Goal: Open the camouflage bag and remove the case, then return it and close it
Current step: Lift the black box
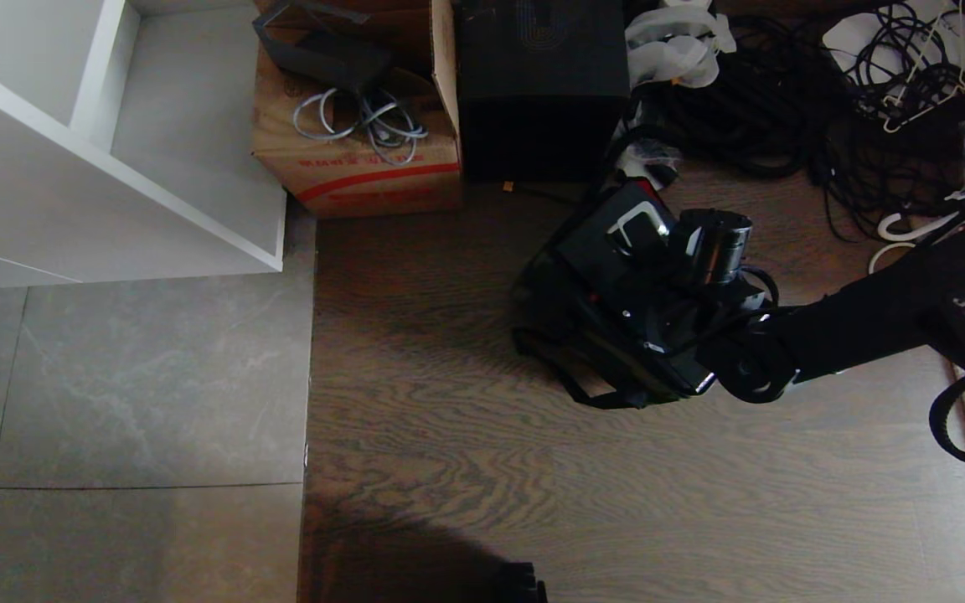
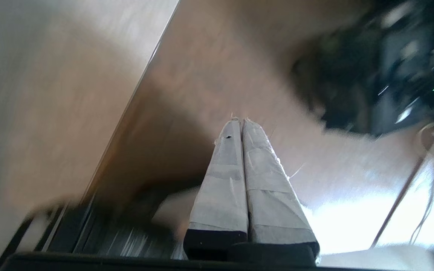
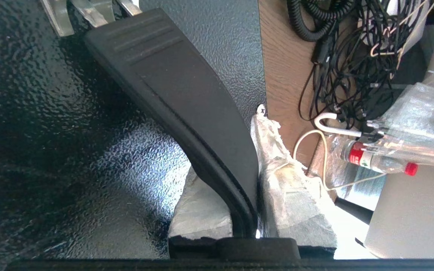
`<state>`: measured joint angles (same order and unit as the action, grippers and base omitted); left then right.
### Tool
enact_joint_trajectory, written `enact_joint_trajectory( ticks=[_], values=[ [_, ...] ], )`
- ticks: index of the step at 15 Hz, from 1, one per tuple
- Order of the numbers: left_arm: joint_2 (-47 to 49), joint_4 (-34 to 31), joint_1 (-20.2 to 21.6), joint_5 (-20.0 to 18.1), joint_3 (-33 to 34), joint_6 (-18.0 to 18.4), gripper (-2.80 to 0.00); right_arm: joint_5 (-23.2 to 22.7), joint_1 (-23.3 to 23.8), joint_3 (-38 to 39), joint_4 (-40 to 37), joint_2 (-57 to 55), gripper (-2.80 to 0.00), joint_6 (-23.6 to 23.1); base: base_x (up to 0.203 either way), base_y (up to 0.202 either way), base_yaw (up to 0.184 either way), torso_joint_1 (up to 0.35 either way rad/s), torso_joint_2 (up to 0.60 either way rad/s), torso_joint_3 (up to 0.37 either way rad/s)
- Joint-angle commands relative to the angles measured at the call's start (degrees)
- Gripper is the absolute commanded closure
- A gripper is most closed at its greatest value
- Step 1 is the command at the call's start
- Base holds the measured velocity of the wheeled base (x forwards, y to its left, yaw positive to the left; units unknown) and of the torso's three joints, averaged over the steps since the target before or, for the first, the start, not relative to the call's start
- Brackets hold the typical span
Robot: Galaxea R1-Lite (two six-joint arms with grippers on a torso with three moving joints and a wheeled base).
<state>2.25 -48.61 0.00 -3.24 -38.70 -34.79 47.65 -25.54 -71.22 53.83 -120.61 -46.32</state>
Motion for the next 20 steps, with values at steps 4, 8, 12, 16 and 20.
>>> enact_joint_trajectory(
  ticks=[4,8,12,16,20],
  values=[
    [-2.25,-3.32,0.0,0.89,2.41,1.92,0.0,0.34,-0.04,0.2,0.31,-0.15,0.0,-0.26,0.0,0.0,0.0,0.0,0.0,0.0],
    [-2.25,24.88,0.0,5.77,22.15,16.13,0.0,0.34,-0.04,0.36,0.37,-0.15,0.0,-0.26,0.0,0.0,0.0,0.0,0.0,0.0],
    [-2.25,59.06,0.0,7.8,39.31,26.98,0.0,0.25,-0.04,0.46,0.39,-0.15,0.0,-0.26,0.0,0.0,0.0,0.0,0.0,0.0],
    [-2.25,52.12,-0.05,1.18,39.12,44.35,0.0,0.25,-0.04,0.29,0.39,-0.41,0.0,-0.27,0.0,0.0,0.0,0.0,0.0,0.0],
    [-2.25,50.14,-0.09,2.8,39.22,34.75,0.0,0.25,-0.04,0.61,0.48,-0.62,0.0,-0.23,0.0,0.0,0.0,0.0,0.0,0.0]
  ],
)
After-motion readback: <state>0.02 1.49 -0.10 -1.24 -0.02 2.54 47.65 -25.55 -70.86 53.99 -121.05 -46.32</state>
